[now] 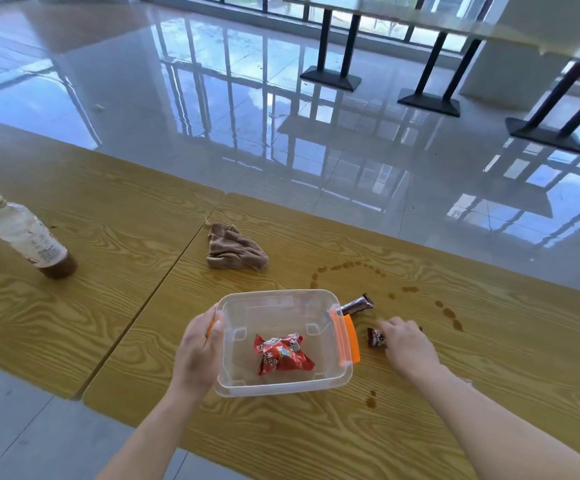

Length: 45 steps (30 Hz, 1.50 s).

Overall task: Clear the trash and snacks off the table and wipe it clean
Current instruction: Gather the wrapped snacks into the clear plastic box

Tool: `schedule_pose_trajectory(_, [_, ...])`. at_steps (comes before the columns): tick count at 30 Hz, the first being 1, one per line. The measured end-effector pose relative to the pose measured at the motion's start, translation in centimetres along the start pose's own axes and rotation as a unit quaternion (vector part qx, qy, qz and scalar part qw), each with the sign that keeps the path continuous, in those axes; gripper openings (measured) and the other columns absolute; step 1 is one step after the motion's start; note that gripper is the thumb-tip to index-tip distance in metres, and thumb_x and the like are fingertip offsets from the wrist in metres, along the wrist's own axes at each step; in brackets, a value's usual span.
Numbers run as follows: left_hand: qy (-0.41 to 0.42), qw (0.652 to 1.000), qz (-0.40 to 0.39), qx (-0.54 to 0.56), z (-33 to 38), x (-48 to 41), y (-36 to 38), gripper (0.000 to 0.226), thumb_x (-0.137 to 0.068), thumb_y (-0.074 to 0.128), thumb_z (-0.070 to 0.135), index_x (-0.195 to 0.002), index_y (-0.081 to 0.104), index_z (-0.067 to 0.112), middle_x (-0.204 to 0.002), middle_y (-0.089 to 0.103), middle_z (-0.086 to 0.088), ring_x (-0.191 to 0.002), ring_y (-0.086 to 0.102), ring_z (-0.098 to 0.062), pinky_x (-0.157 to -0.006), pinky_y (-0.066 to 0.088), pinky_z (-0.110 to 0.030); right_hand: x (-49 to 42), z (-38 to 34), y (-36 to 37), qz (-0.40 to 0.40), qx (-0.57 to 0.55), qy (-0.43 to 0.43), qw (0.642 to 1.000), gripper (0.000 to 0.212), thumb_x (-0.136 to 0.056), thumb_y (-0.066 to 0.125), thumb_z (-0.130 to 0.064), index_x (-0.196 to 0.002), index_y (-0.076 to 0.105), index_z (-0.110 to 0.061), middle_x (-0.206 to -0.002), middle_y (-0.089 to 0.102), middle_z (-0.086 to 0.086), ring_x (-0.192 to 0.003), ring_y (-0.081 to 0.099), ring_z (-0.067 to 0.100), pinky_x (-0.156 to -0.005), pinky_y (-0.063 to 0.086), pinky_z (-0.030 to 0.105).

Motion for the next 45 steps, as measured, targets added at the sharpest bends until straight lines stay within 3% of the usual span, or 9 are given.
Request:
schedule_pose_trajectory(4, [-0.009, 1.000, 0.000, -0.016, 0.3, 0.0, 0.3, 0.038, -0.105, 0.038, 0.031, -0.137, 0.055, 0.019, -0.126, 0.063, -0.003, -0.122, 0.054, -0.022, -0.105, 0.042, -0.051, -0.4, 0.9, 0.6, -0.002, 0.032, 0.000, 0.999, 0.029, -0.089, 0.041, 0.003, -0.094, 0.058, -0.020, -0.094, 0.051, -0.003, -0.097, 0.046, 0.019, -0.073, 0.046, 0.030])
schedule_pose_trajectory(8, [-0.016, 1.000, 0.002, -0.024, 0.9, 0.1, 0.4, 0.035, -0.105, 0.038, 0.029, -0.125, 0.061, 0.013, -0.111, 0.062, -0.025, -0.110, 0.054, -0.042, -0.096, 0.044, -0.058, 0.0, 1.7, 0.4, 0.011, 0.029, -0.010, 0.999, 0.020, -0.091, 0.045, -0.006, -0.085, 0.058, -0.019, -0.086, 0.048, -0.004, -0.093, 0.046, 0.019, -0.069, 0.043, 0.029])
schedule_pose_trajectory(13, [-0.015, 0.997, 0.056, -0.049, 1.9, 0.8, 0.9, 0.028, -0.104, 0.039, 0.025, -0.112, 0.065, 0.018, -0.111, 0.061, 0.003, -0.112, 0.050, -0.014, -0.094, 0.038, -0.033, 1.2, 0.8, -3.2, 0.117, -0.084, -0.041, 0.989, 0.010, -0.092, 0.060, -0.013, -0.083, 0.065, -0.014, -0.080, 0.055, -0.001, -0.080, 0.051, 0.020, -0.065, 0.041, 0.030])
schedule_pose_trajectory(20, [-0.008, 0.995, 0.062, -0.072, 1.7, 1.0, 1.0, 0.031, -0.105, 0.037, 0.026, -0.119, 0.063, 0.017, -0.112, 0.058, 0.002, -0.110, 0.046, -0.012, -0.091, 0.035, -0.031, 4.7, -5.7, -12.1, 0.266, -0.283, -0.162, 0.907, 0.011, -0.084, 0.074, -0.017, -0.095, 0.075, -0.021, -0.087, 0.066, -0.007, -0.071, 0.061, 0.014, -0.062, 0.049, 0.029])
schedule_pose_trajectory(24, [-0.014, 0.995, 0.069, -0.069, 1.9, 1.0, 1.1, 0.034, -0.105, 0.036, 0.029, -0.127, 0.060, 0.019, -0.111, 0.055, 0.006, -0.108, 0.043, -0.007, -0.090, 0.031, -0.029, 5.1, -11.0, -12.3, 0.215, -0.264, -0.222, 0.914, 0.004, -0.086, 0.070, -0.020, -0.088, 0.073, -0.017, -0.081, 0.064, -0.001, -0.072, 0.058, 0.019, -0.060, 0.046, 0.033])
schedule_pose_trajectory(31, [-0.005, 0.995, 0.063, -0.071, 1.8, 1.0, 1.0, 0.032, -0.105, 0.035, 0.028, -0.124, 0.061, 0.022, -0.107, 0.054, 0.009, -0.110, 0.045, -0.010, -0.090, 0.032, -0.030, 3.4, -14.1, -8.2, 0.089, -0.160, -0.186, 0.965, 0.015, -0.086, 0.057, -0.004, -0.072, 0.062, -0.006, -0.078, 0.062, 0.008, -0.085, 0.056, 0.026, -0.068, 0.050, 0.040])
schedule_pose_trajectory(35, [-0.003, 0.995, 0.063, -0.073, 1.8, 1.0, 1.1, 0.030, -0.105, 0.035, 0.026, -0.116, 0.062, 0.019, -0.105, 0.056, 0.007, -0.110, 0.045, -0.013, -0.089, 0.033, -0.030, 3.8, -13.2, -7.8, 0.104, -0.193, -0.182, 0.959, 0.029, -0.085, 0.054, 0.000, -0.064, 0.059, -0.019, -0.069, 0.058, 0.002, -0.070, 0.055, 0.026, -0.063, 0.045, 0.037])
schedule_pose_trajectory(39, [-0.001, 0.995, 0.061, -0.082, 1.8, 0.9, 1.0, 0.030, -0.105, 0.036, 0.024, -0.114, 0.062, 0.014, -0.105, 0.059, 0.000, -0.109, 0.048, -0.018, -0.087, 0.035, -0.033, 4.3, -11.2, -7.8, 0.163, -0.217, -0.165, 0.948, 0.025, -0.087, 0.057, -0.001, -0.105, 0.074, -0.009, -0.099, 0.074, 0.005, -0.092, 0.067, 0.024, -0.076, 0.050, 0.029])
schedule_pose_trajectory(45, [-0.010, 0.993, 0.067, -0.096, 1.9, 0.7, 1.3, 0.032, -0.105, 0.035, 0.026, -0.119, 0.062, 0.019, -0.110, 0.058, 0.001, -0.104, 0.045, -0.013, -0.086, 0.034, -0.033, 6.0, -7.4, -7.7, 0.219, -0.268, -0.117, 0.931, 0.021, -0.085, 0.063, -0.005, -0.094, 0.075, -0.020, -0.083, 0.069, -0.005, -0.077, 0.062, 0.015, -0.067, 0.049, 0.033])
Point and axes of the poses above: each hand's wrist, its own x-axis away from the middle knuckle, its own y-axis out of the palm, z = x × y, the point moved 1 cm from there along -x, towards the middle knuckle
